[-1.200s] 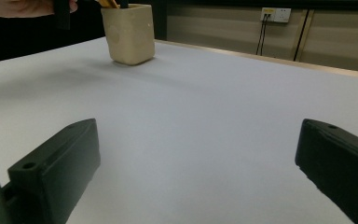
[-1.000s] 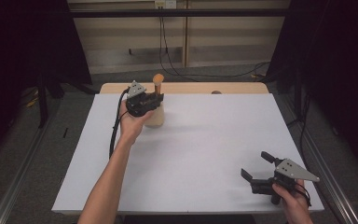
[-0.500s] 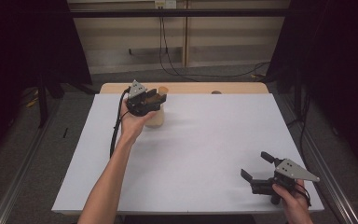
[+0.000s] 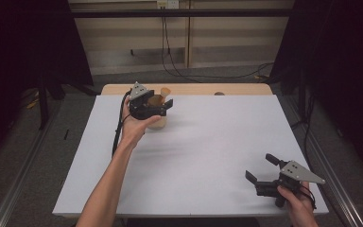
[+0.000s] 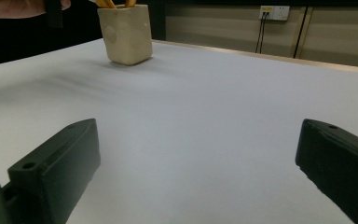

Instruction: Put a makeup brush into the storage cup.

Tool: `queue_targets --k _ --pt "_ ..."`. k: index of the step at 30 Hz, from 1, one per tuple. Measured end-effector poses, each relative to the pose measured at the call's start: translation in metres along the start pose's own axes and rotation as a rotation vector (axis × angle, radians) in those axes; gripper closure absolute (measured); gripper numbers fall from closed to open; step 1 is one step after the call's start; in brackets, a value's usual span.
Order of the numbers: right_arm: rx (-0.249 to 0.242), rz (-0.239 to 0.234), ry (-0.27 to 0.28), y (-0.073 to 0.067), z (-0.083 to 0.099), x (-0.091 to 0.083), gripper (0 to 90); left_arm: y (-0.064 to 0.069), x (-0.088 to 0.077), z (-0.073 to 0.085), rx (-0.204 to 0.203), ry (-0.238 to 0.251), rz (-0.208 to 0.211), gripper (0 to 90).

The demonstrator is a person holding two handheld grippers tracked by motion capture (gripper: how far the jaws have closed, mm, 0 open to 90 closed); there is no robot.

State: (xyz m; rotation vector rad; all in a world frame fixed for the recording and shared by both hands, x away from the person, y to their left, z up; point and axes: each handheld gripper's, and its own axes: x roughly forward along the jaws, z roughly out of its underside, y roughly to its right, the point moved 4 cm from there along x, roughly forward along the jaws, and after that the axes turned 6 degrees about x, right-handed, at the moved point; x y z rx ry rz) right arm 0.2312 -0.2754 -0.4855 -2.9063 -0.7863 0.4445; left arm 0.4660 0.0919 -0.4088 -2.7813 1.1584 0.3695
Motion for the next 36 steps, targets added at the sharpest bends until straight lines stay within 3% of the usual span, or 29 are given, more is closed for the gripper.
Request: queue_targets --k 6,12,15,18,26,36 --pt "0.010 0.010 0.006 0.004 -0.001 0.000 0.0 0.009 -0.007 -0.005 0.001 -0.004 0.016 3.6" --pt "0.000 0.002 0.004 0.002 -0.001 0.000 0.0 0.014 -0.017 -0.002 -0.016 0.022 0.031 1.5" --pt "-0.001 0.002 0.003 0.002 -0.001 0.000 0.0 0.017 -0.022 0.001 0.014 0.016 0.008 1.5" --pt "0.002 0.007 0.007 0.003 -0.002 -0.001 0.0 0.020 -0.028 0.001 0.013 0.018 0.024 1.5" --pt "-0.012 0.013 0.004 0.000 -0.002 -0.002 0.0 0.024 -0.050 0.007 0.047 0.018 0.019 1.5" --pt "-0.019 0.008 -0.002 -0.003 -0.002 -0.001 0.0 0.029 -0.072 0.013 0.053 0.037 0.016 1.7"
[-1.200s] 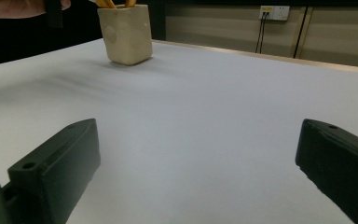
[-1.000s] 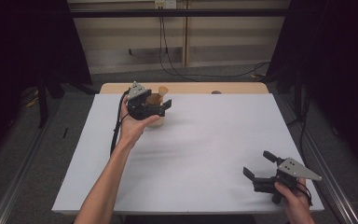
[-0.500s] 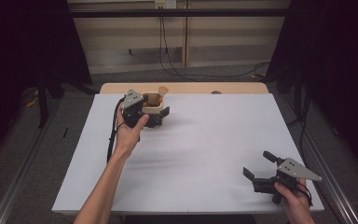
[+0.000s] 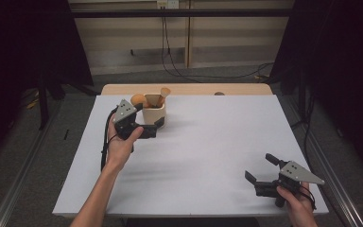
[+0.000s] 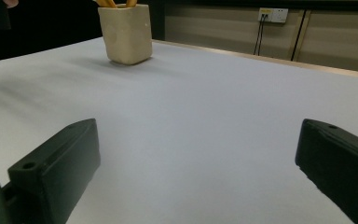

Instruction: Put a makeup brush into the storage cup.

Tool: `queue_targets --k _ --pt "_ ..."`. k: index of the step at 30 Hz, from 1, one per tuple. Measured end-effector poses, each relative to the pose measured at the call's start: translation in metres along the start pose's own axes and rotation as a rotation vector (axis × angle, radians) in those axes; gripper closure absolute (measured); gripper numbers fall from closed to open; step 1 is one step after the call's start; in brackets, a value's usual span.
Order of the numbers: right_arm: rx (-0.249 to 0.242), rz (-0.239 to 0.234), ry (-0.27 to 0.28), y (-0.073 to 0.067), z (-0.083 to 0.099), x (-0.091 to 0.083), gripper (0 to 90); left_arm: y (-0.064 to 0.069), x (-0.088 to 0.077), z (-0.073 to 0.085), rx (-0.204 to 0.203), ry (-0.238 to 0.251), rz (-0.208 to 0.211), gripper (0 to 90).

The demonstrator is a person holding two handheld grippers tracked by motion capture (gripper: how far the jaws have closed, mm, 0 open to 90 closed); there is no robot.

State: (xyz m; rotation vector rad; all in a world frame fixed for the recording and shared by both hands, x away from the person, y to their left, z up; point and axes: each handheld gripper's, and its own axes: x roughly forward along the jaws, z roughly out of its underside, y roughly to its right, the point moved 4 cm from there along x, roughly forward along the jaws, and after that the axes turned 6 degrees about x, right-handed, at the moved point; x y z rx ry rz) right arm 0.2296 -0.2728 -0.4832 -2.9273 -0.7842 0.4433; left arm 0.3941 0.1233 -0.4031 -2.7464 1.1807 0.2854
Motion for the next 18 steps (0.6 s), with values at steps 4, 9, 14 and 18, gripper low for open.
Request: queue_targets --k 4,9,14,18 --pt "0.003 0.006 0.006 0.001 0.000 -0.001 0.0 0.006 -0.010 0.003 0.010 0.011 0.003 2.6" --pt "0.006 0.011 0.007 0.002 0.000 -0.002 0.0 0.009 -0.019 0.008 0.001 0.014 0.015 2.6" --pt "0.001 0.007 0.003 0.000 0.000 -0.002 0.0 0.009 -0.030 0.020 -0.021 0.006 0.012 2.6" --pt "0.002 0.016 0.011 0.001 -0.001 -0.004 0.0 0.008 -0.040 0.029 -0.025 0.002 0.006 2.6"
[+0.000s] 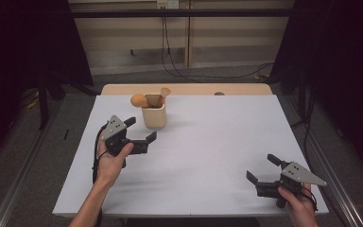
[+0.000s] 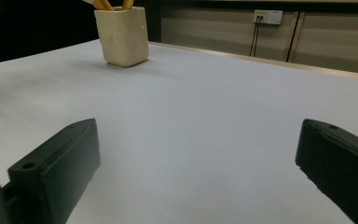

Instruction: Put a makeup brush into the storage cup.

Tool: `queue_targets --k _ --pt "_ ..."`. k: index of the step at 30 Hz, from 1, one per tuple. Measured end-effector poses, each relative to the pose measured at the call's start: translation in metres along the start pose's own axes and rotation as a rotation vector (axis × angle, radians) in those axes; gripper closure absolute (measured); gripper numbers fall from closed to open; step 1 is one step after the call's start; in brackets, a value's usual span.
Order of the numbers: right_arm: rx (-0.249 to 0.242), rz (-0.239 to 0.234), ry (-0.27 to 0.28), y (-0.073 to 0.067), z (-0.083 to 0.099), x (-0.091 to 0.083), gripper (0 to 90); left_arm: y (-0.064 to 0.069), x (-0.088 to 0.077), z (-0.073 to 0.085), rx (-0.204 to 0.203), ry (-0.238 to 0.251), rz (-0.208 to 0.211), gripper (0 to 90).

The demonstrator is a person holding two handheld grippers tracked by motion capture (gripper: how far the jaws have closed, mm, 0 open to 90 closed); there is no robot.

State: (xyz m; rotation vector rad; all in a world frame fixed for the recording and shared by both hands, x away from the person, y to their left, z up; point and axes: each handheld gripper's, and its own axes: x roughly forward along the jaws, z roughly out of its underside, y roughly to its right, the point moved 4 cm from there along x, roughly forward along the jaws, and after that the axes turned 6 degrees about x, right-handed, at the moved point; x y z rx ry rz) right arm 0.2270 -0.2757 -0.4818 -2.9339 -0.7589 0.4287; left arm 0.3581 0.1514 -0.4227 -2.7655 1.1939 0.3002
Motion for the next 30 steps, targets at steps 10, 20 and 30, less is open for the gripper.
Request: queue_targets --k 10,20,30 --pt "0.002 0.005 0.007 0.000 -0.001 -0.002 0.0 0.000 -0.029 0.013 -0.014 -0.023 -0.036 2.6" --pt "0.008 0.011 0.011 0.000 -0.001 -0.003 0.0 -0.006 -0.056 0.036 -0.020 -0.057 -0.071 2.6" --pt "0.008 0.015 0.013 0.000 -0.001 -0.004 0.0 0.006 -0.074 0.045 -0.001 -0.070 -0.078 2.6"
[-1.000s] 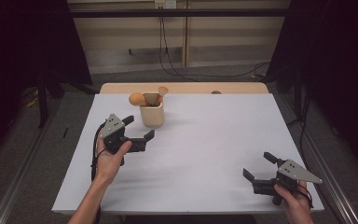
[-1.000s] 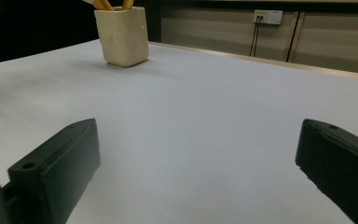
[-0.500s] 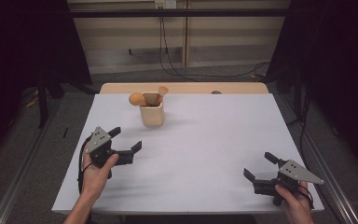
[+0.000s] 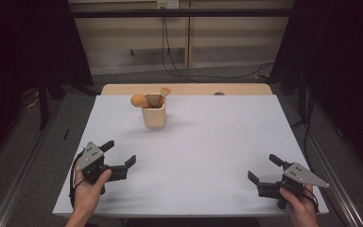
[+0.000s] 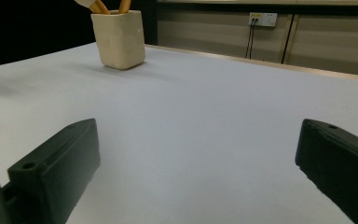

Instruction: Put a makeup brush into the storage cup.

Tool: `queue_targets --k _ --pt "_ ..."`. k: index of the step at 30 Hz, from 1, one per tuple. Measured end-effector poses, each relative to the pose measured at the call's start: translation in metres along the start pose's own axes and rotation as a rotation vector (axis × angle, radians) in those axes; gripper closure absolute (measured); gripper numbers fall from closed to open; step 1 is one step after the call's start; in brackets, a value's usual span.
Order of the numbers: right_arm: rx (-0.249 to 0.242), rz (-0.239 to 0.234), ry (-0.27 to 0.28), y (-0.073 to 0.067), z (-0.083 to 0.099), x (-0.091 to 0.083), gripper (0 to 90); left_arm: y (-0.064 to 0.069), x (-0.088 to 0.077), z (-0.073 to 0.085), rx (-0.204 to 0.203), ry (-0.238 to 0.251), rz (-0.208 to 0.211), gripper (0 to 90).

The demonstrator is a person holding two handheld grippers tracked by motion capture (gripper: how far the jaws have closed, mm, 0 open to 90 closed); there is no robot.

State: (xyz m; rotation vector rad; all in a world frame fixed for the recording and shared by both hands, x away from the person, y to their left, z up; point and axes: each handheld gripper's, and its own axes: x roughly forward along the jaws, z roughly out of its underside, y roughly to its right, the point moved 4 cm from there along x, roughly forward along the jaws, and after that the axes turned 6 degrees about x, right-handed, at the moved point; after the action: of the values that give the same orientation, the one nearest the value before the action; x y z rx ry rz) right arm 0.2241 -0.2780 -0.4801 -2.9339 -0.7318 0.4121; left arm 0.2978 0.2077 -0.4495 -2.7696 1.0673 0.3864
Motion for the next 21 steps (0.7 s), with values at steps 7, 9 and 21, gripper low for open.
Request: queue_targets --k 7,9,21 --pt "-0.004 -0.002 -0.004 0.000 0.001 -0.001 0.0 0.006 -0.018 0.014 -0.010 -0.009 -0.009 2.6" --pt "-0.005 -0.001 -0.003 0.000 0.001 -0.001 0.0 0.006 -0.023 0.017 -0.015 -0.004 -0.025 2.6" --pt "-0.017 0.002 -0.009 -0.001 0.002 -0.001 0.0 0.016 -0.035 0.026 -0.007 -0.006 0.000 2.6"
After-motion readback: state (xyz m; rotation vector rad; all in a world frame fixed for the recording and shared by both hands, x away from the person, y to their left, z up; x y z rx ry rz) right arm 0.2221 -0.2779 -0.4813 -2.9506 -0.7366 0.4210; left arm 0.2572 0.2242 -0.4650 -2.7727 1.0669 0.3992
